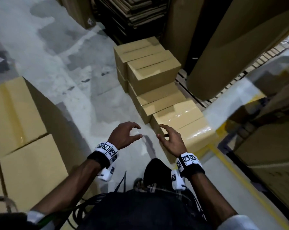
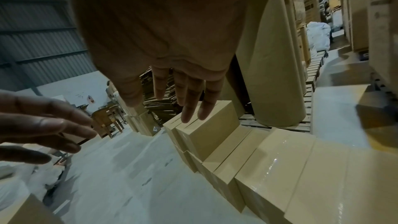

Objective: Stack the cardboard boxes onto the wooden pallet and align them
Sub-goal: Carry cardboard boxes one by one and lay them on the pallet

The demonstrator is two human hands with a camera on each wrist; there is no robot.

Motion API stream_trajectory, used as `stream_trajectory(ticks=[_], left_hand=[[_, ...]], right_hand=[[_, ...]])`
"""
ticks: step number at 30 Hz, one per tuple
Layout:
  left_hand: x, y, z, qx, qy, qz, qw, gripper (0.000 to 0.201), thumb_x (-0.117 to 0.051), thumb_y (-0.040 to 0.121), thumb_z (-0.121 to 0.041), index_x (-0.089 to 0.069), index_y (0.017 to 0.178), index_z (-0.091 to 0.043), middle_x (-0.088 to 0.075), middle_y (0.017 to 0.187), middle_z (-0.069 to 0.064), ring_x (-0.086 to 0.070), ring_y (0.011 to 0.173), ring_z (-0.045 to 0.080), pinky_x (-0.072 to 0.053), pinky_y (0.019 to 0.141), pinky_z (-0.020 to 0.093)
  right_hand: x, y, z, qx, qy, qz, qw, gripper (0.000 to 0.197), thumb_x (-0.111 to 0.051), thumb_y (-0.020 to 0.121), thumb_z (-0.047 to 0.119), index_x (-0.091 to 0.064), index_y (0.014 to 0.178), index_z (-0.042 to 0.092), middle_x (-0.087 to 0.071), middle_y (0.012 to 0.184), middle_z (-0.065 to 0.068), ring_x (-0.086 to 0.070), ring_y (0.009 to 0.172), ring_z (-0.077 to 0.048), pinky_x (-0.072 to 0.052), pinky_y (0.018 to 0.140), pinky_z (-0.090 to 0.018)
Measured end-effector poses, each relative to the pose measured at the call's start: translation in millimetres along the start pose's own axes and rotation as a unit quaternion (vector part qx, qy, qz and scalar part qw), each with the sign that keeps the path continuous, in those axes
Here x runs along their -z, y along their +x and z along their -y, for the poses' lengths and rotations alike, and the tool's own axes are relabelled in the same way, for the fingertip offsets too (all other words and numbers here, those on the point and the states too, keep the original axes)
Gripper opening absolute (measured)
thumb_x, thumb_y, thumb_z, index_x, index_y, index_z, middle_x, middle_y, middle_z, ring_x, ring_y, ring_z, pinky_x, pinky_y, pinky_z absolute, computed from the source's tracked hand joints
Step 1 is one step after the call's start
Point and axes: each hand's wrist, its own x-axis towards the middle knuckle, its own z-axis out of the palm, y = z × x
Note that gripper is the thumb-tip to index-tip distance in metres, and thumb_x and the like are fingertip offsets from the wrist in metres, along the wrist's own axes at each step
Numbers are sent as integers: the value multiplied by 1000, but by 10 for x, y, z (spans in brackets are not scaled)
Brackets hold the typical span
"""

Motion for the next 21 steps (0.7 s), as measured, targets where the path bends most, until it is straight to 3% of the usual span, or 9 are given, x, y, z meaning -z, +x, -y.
stream_trajectory(ticks=[4,7,9,13,16,18,21], left_hand=[[318,702,262,11,25,6,1000,37,-78,87,-47,-70,118,-28,-70,118,-7,-63,103,15,-51,90,36],[581,1361,474,6,68,29,997,38,-76,90,-46,-69,122,-27,-68,122,-5,-61,108,17,-48,94,37],[795,1874,627,7,109,58,992,41,-73,91,-48,-66,127,-29,-66,128,-4,-60,115,21,-46,98,38],[1386,2805,832,29,143,103,984,54,-63,86,-61,-64,130,-31,-65,128,-1,-60,117,24,-47,99,40],[1877,3471,920,36,160,130,978,57,-61,87,-62,-62,133,-29,-64,131,1,-59,120,24,-46,99,38],[2136,3837,996,39,162,116,979,51,-68,92,-54,-62,135,-28,-63,134,1,-58,122,24,-45,99,35],[2421,4409,1151,60,118,98,986,47,-73,92,-45,-64,134,-25,-64,135,2,-58,123,23,-42,94,30]], right_hand=[[54,916,55,-12,-6,23,1000,53,-63,99,48,-54,146,24,-59,144,0,-68,109,-23,-51,93,-34],[53,1701,131,-16,7,23,1000,62,-60,94,60,-55,144,24,-62,140,-2,-69,108,-23,-54,95,-41],[33,2295,165,-21,15,28,999,57,-63,95,53,-55,144,24,-63,139,-4,-71,102,-23,-56,94,-43],[61,3440,334,-39,25,49,998,51,-65,98,44,-54,145,26,-62,143,-6,-72,96,-22,-55,91,-38],[136,4253,575,-71,61,71,993,51,-64,100,43,-53,146,23,-60,145,-5,-68,96,-19,-47,93,-29],[140,4713,708,-85,71,75,991,52,-65,99,43,-54,145,21,-60,145,-6,-68,106,-22,-46,96,-29],[144,5381,909,-102,73,85,988,55,-67,96,48,-54,145,27,-60,146,-7,-63,123,-29,-48,105,-37]])
